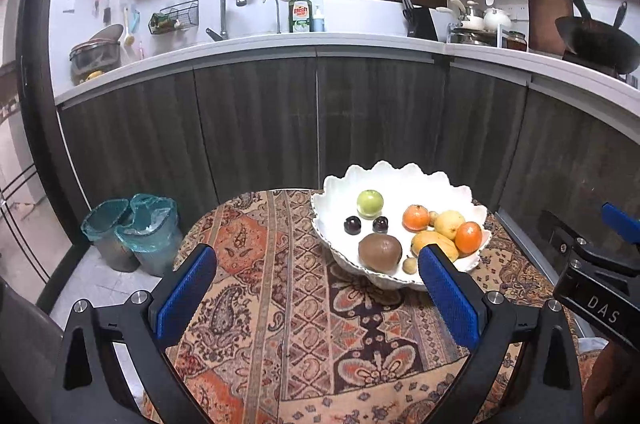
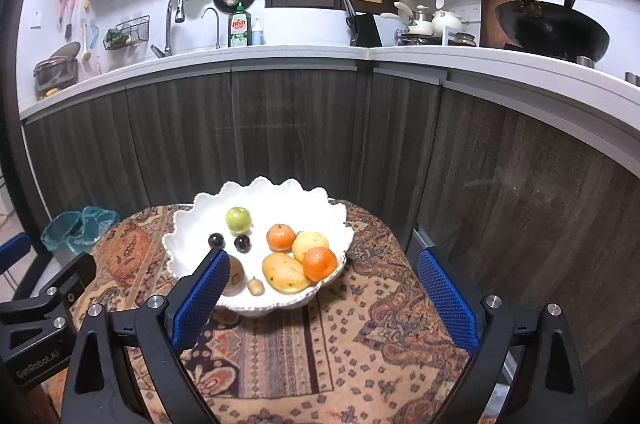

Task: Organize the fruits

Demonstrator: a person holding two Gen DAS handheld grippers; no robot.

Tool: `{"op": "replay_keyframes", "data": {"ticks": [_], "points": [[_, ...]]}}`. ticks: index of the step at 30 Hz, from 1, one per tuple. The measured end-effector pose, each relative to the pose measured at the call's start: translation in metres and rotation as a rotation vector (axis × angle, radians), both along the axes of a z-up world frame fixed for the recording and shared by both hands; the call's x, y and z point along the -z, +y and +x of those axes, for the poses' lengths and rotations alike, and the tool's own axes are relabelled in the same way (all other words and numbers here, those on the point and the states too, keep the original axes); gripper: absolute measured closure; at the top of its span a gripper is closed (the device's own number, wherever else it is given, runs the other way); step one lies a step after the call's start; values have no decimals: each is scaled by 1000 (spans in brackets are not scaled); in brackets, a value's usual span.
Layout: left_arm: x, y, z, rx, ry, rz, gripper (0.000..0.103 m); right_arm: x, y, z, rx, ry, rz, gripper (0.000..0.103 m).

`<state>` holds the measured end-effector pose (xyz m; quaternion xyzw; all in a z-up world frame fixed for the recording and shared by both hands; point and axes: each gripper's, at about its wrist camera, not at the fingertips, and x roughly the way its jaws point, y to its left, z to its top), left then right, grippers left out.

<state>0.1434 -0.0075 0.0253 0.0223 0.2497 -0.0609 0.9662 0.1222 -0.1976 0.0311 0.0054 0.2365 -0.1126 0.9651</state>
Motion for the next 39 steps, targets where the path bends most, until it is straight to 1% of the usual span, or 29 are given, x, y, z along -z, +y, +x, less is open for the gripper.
{"op": "replay_keyframes", "data": {"ticks": [8,14,20,39], "points": [[0,0,-20,-4,-10,3,0,1,0,-20,9,-6,-2,7],[4,-2,-30,-9,-10,4,0,8,-5,-33,17,2,15,7],[5,-3,-30,-8,-6,7,0,10,-6,-39,30,-3,-3,7],[6,-4,-31,-6,-4,5,0,10,-7,-40,31,-2,-1,7]]}}
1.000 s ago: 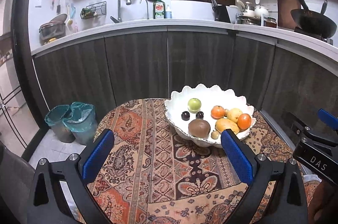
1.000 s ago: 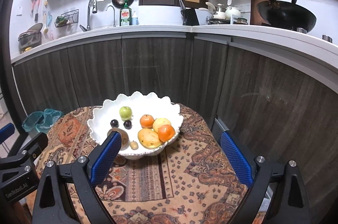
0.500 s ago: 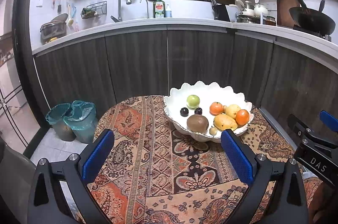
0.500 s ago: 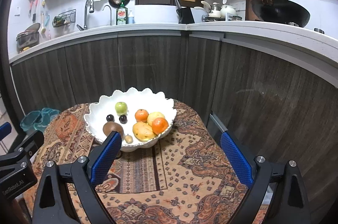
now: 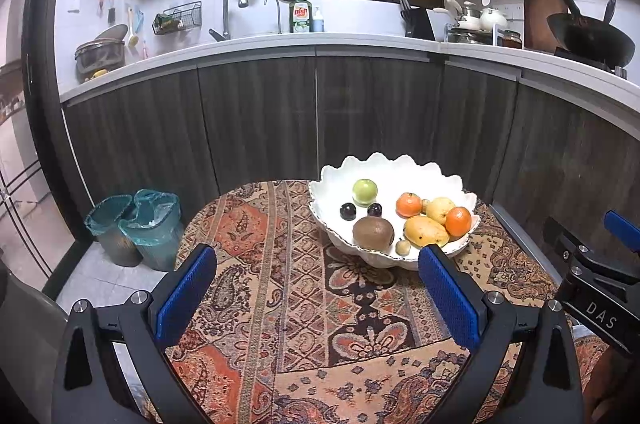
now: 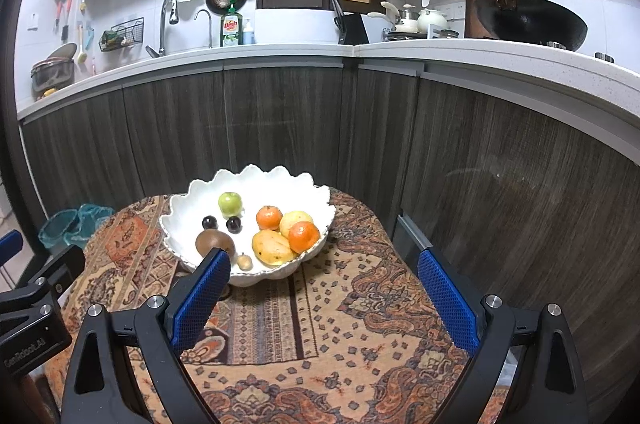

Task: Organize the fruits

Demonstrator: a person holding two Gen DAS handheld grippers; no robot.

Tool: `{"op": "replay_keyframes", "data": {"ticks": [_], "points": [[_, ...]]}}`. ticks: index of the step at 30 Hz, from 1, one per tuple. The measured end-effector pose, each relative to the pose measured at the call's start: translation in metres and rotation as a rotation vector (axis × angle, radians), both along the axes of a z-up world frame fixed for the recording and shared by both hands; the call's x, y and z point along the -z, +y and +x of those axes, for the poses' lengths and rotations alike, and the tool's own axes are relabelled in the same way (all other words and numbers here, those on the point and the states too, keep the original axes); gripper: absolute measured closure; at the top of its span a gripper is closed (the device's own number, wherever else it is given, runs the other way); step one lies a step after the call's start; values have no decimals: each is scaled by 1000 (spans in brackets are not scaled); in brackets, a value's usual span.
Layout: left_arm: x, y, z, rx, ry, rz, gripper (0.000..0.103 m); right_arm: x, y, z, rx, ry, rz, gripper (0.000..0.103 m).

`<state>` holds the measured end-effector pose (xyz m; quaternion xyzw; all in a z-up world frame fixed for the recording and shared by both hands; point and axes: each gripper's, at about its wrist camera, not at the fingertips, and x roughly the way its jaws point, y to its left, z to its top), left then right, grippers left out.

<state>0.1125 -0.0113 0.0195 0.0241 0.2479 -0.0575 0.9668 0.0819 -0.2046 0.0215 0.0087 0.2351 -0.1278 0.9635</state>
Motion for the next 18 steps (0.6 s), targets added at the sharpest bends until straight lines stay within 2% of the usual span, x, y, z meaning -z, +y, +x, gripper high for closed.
{"op": "replay_keyframes", "data": {"ticks": [18], "points": [[-3,3,1,-7,3,3,0,-1,2,1,-4,-1,2,7]]}}
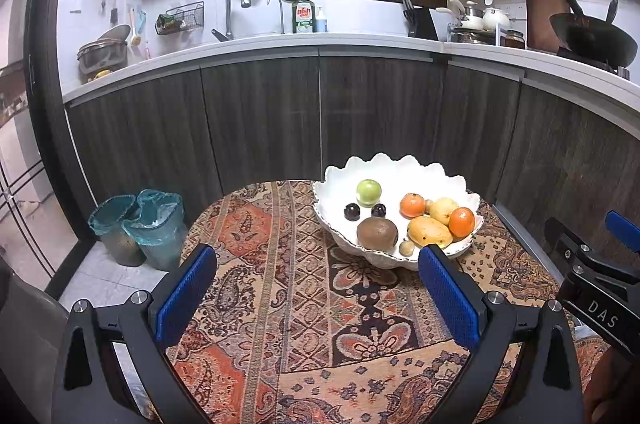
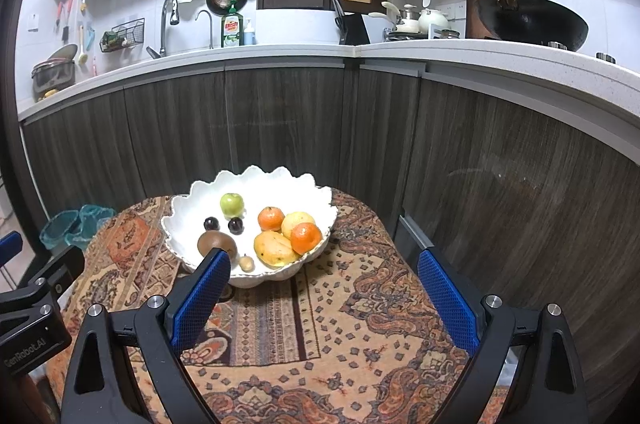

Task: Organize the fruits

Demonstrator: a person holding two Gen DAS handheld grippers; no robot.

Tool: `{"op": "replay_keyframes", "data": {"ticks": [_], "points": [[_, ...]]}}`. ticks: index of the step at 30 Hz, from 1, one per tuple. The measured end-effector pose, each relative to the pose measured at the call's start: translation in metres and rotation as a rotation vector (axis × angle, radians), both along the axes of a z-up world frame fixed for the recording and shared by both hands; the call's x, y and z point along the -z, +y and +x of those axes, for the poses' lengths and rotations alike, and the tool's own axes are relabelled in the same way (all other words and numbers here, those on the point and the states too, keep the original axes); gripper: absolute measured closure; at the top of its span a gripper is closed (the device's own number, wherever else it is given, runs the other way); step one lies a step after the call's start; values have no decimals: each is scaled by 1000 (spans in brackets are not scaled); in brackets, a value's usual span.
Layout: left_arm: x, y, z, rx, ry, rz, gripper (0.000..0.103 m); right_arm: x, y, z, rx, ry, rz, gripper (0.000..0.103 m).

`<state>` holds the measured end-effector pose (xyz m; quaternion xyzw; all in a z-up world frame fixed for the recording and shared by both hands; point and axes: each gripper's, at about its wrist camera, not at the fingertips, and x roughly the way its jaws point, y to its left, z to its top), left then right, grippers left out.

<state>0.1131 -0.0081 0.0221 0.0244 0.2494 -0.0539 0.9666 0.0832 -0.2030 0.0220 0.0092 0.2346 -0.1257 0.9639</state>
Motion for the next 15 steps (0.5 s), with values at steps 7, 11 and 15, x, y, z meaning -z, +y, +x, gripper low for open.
{"op": "replay_keyframes", "data": {"ticks": [7,11,15], "points": [[0,0,0,1,-1,1,0,0,0,0,0,-1,0,7],[-1,1,0,-1,-4,2,0,-1,0,0,0,-2,0,7],[-2,1,0,2,-3,-3,0,-2,0,0,0,-3,0,7]]}}
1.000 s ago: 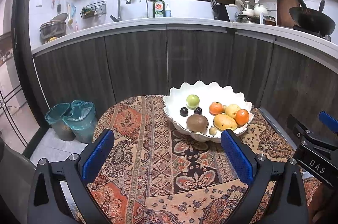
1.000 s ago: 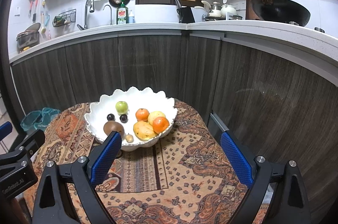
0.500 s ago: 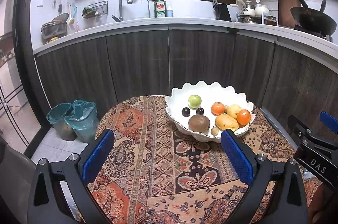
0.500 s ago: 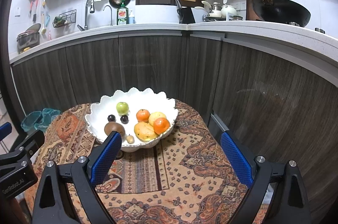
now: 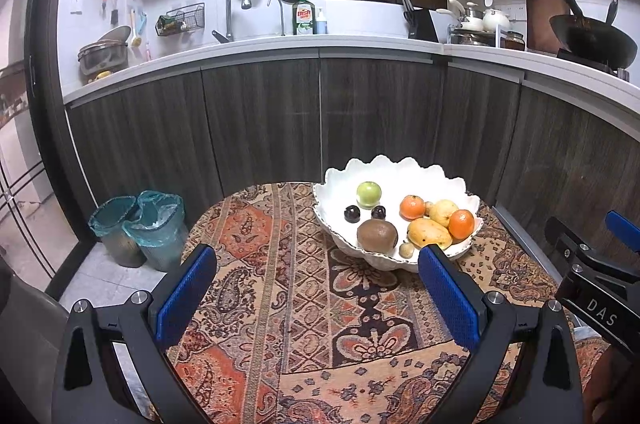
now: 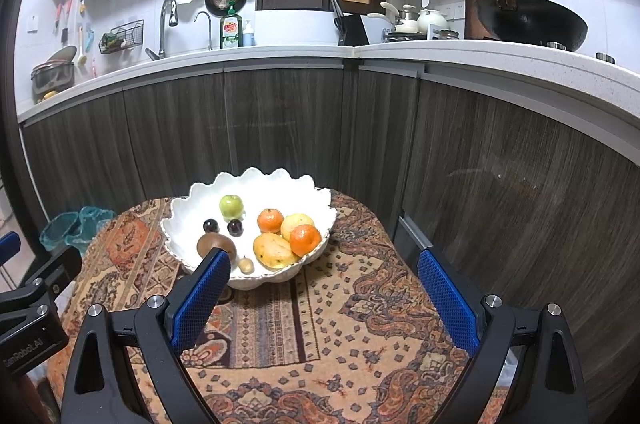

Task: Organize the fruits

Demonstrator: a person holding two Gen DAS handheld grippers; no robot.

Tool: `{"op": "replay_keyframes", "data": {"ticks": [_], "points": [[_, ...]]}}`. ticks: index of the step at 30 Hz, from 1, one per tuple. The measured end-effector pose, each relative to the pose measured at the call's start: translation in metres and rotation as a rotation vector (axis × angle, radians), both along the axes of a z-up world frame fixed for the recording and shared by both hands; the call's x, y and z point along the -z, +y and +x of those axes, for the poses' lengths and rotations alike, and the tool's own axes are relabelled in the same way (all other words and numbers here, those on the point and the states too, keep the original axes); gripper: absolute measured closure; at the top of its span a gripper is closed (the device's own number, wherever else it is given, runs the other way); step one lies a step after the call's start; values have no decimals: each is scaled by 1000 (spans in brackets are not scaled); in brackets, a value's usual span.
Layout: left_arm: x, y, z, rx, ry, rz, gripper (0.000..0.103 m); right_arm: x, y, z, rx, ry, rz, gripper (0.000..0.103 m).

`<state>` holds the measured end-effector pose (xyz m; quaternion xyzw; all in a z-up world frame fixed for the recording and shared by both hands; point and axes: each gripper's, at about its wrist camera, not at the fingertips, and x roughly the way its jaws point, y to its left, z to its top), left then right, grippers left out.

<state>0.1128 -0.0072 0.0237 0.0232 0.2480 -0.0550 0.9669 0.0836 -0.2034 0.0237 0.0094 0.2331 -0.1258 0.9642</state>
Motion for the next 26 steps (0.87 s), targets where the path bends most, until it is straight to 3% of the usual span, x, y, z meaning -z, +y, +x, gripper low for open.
{"op": "replay_keyframes", "data": {"ticks": [26], "points": [[10,-6,6,7,37,-6,1,2,0,1,9,6,7,7]]}}
